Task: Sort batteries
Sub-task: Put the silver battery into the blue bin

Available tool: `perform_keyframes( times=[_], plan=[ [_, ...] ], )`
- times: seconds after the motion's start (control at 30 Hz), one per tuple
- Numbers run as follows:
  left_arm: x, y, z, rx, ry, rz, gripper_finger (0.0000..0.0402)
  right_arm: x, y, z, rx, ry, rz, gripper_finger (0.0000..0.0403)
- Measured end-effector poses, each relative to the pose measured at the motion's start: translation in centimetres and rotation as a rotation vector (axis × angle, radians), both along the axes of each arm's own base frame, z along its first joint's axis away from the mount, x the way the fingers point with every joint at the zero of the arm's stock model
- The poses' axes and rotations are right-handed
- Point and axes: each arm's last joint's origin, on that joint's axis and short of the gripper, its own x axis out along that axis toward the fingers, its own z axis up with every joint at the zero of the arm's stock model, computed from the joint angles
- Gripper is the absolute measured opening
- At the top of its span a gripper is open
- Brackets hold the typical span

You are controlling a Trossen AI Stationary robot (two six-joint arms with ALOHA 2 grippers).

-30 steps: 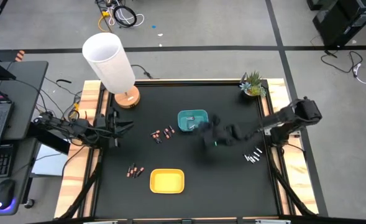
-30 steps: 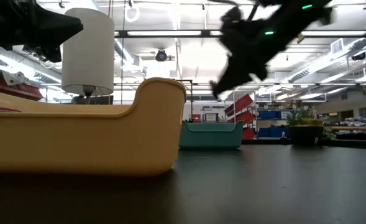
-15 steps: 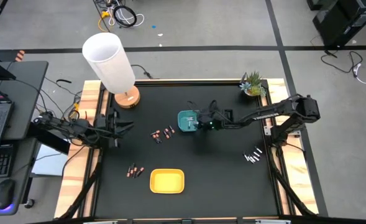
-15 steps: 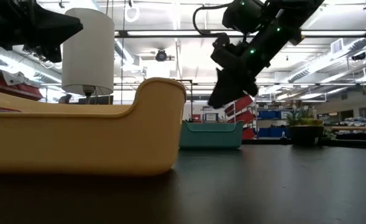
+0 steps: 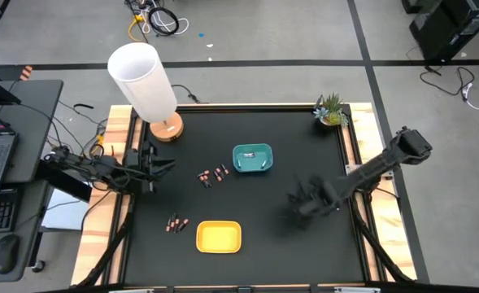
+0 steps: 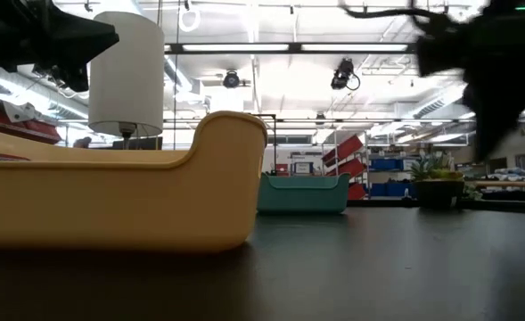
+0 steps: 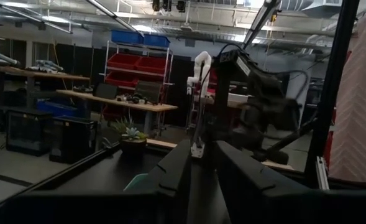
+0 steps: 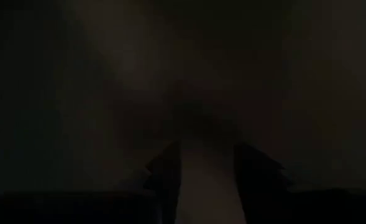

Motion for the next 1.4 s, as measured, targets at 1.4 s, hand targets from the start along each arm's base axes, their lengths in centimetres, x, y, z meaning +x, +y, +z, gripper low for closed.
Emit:
perform_keyframes(
  times=[1.4],
  plan=[
    [0.0,0.0,0.0,0.005,-0.003,0.002,0.0090,-5.6,-3.1,-4.9,-0.032,0.022,-0.327,0.0010]
  ],
)
